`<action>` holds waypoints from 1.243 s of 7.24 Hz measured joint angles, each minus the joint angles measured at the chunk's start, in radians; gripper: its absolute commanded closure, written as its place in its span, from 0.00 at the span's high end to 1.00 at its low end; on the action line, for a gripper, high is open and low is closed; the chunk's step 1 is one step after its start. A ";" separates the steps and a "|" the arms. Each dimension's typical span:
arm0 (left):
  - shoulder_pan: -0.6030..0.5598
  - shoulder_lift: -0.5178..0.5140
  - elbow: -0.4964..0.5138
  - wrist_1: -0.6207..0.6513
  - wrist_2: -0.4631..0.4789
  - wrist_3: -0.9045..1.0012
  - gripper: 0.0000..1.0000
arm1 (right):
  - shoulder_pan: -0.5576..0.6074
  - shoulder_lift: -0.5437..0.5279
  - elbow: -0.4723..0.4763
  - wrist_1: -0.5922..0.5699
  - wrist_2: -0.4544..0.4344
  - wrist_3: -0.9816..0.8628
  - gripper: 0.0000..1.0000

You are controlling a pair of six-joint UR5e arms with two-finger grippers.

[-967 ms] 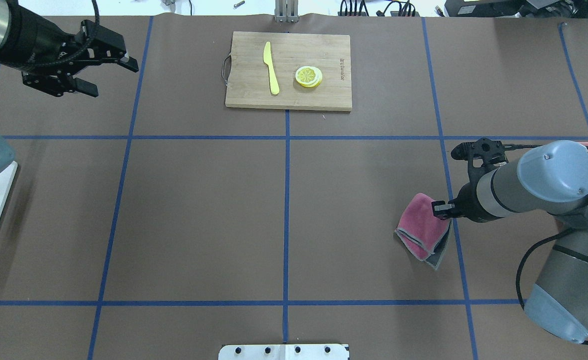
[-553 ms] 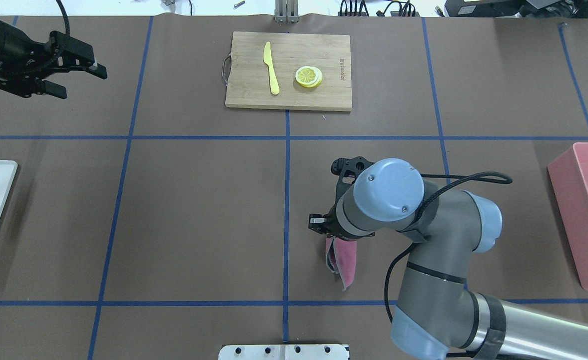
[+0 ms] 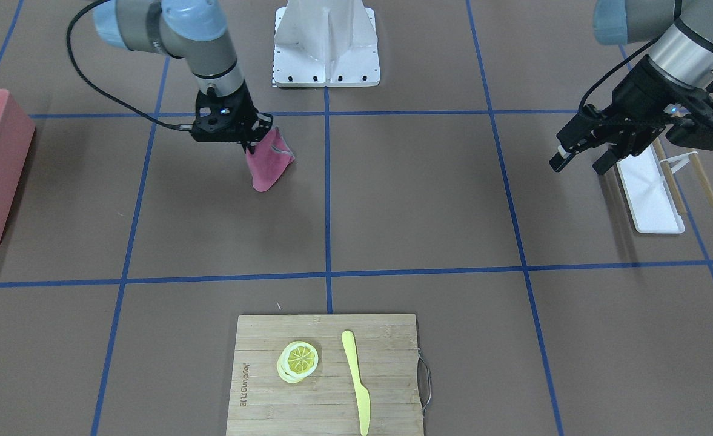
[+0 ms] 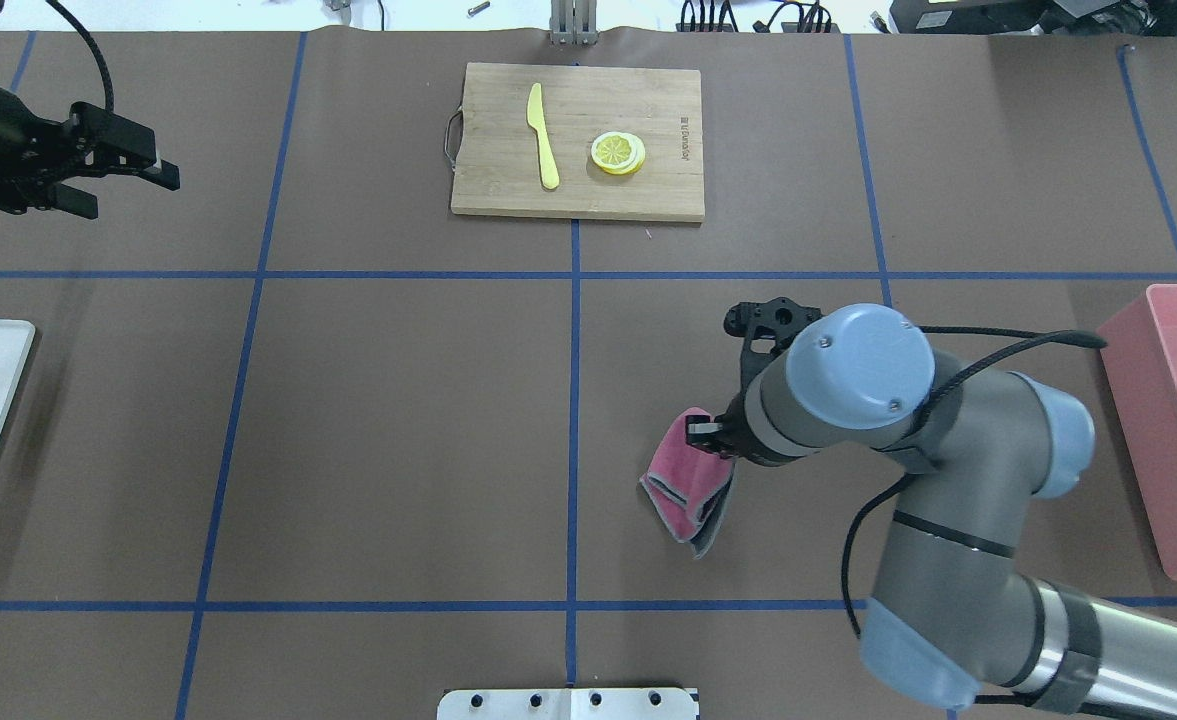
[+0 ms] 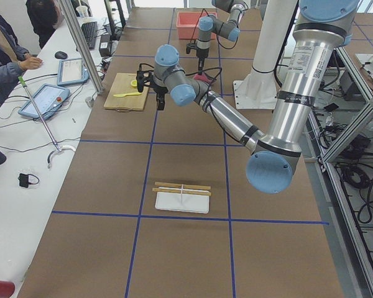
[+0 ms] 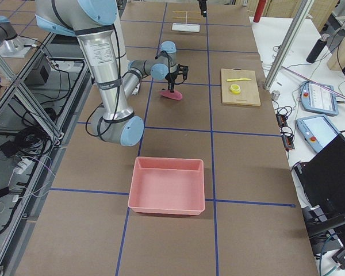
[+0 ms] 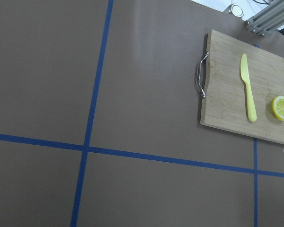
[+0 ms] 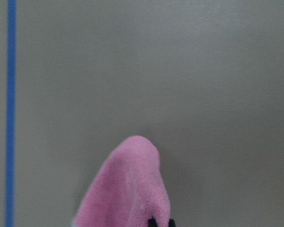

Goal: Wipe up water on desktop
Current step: 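Drag the pink cloth across the table surface with the right gripper, then carry the pink cloth with the right gripper over the pink bin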

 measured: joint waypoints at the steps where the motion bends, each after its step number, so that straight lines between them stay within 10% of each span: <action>1: -0.010 0.015 0.001 0.002 -0.002 0.014 0.98 | 0.041 -0.088 0.042 0.001 0.028 -0.082 0.00; 6: -0.109 0.137 -0.010 -0.003 -0.101 0.181 0.98 | -0.035 0.174 -0.106 -0.012 0.000 0.112 0.00; 9: -0.110 0.133 0.025 -0.004 -0.105 0.231 0.98 | 0.029 -0.028 -0.014 -0.003 0.022 -0.055 0.00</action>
